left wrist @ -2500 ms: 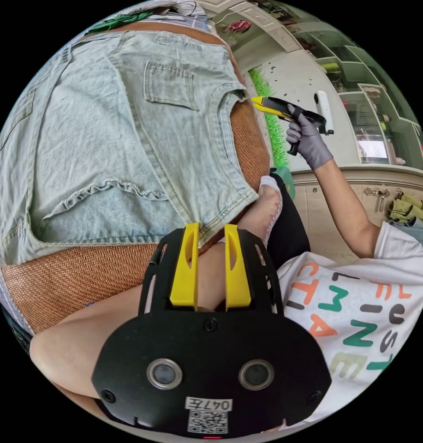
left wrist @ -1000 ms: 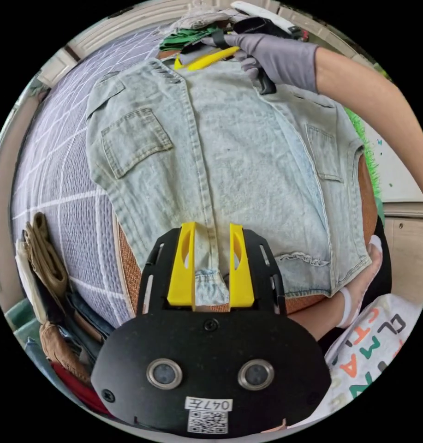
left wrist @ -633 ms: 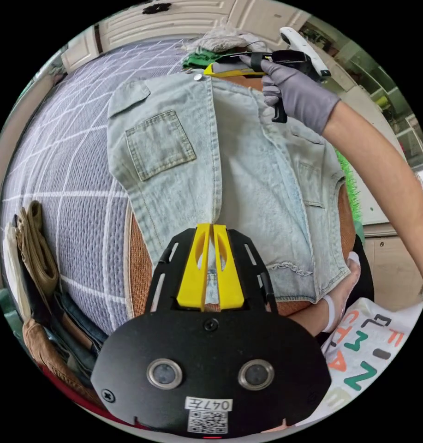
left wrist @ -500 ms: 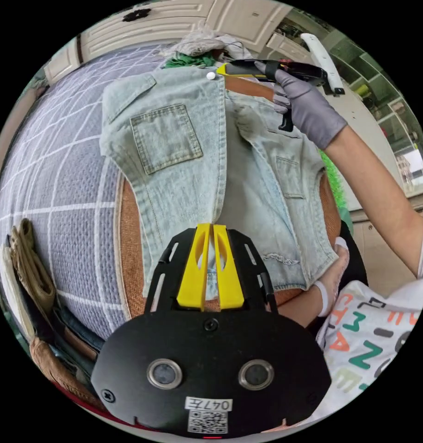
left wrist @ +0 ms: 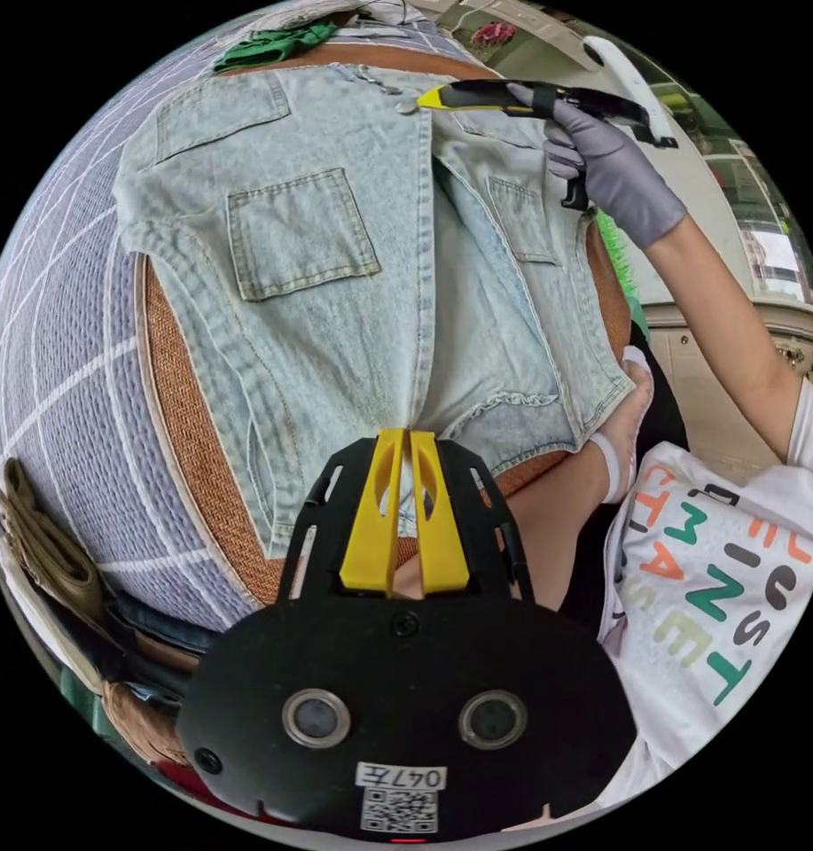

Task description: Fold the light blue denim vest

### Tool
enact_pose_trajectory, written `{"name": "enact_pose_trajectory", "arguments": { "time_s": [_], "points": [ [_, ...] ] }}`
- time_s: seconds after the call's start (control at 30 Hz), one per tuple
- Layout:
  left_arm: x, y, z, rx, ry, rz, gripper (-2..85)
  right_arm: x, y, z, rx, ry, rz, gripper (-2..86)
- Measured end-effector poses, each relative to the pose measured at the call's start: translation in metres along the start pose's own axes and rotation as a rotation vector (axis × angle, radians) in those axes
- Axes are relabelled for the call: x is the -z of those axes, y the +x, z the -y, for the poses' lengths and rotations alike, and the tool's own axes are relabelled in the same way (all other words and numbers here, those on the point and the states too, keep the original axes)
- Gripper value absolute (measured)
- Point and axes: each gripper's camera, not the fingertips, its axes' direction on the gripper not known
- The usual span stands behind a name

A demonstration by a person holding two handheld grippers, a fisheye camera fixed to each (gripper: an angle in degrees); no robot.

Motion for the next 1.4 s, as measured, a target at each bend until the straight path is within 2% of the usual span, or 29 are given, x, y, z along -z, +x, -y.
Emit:
{"name": "enact_pose_trajectory", "arguments": {
  "time_s": [0.07,0.2,0.33,0.5,0.57,0.67,0.77,0.83,0.9,1.0,1.1,1.17,1.2,1.23,1.4],
  "points": [
    [-0.01,0.007,0.009,-0.039,-0.049,-0.008,-0.8,0.001,0.009,-0.003,-0.022,-0.041,0.008,-0.7],
    [-0.004,0.001,0.014,-0.034,-0.036,-0.038,0.0,0.049,0.025,-0.003,-0.064,0.049,0.065,3.6],
    [0.026,-0.017,0.003,0.044,0.103,-0.066,1.7,0.111,0.025,0.006,-0.046,0.21,0.005,4.2],
    [0.069,-0.019,-0.008,0.062,0.359,-0.087,0.9,0.182,-0.01,0.017,0.145,0.438,-0.072,-0.6],
    [0.081,-0.013,-0.007,0.041,0.448,-0.095,0.3,0.189,-0.026,0.019,0.203,0.418,-0.067,-1.0],
    [0.088,-0.001,0.011,0.001,0.53,-0.143,-0.1,0.171,-0.048,0.027,0.24,0.202,0.024,-1.0],
    [0.067,0.027,0.055,-0.04,0.374,-0.083,0.1,0.166,-0.084,0.012,0.271,0.094,0.056,-1.2],
    [0.043,0.051,0.085,-0.042,0.21,0.05,0.0,0.17,-0.107,-0.002,0.299,0.028,0.024,-1.2],
    [0.038,0.058,0.095,0.002,0.15,0.145,-0.4,0.178,-0.13,-0.022,0.356,-0.09,-0.061,-1.2],
    [0.058,0.053,0.098,0.094,0.185,0.227,-0.8,0.194,-0.141,-0.049,0.421,-0.197,-0.12,-1.2],
    [0.073,0.04,0.115,0.163,0.239,0.173,-0.9,0.194,-0.144,-0.065,0.488,-0.28,-0.14,-1.2],
    [0.054,0.038,0.149,0.147,0.121,0.131,-1.0,0.167,-0.14,-0.067,0.519,-0.398,-0.2,-1.0],
    [0.027,0.039,0.18,0.127,-0.061,0.142,-1.0,0.158,-0.136,-0.062,0.502,-0.398,-0.218,-0.8],
    [0.009,0.045,0.206,0.092,-0.168,0.186,-1.0,0.16,-0.134,-0.059,0.498,-0.381,-0.213,-0.7],
    [-0.017,0.079,0.266,-0.077,-0.434,0.286,-1.0,0.166,-0.116,-0.026,0.476,-0.416,-0.161,-0.7]
  ]
}}
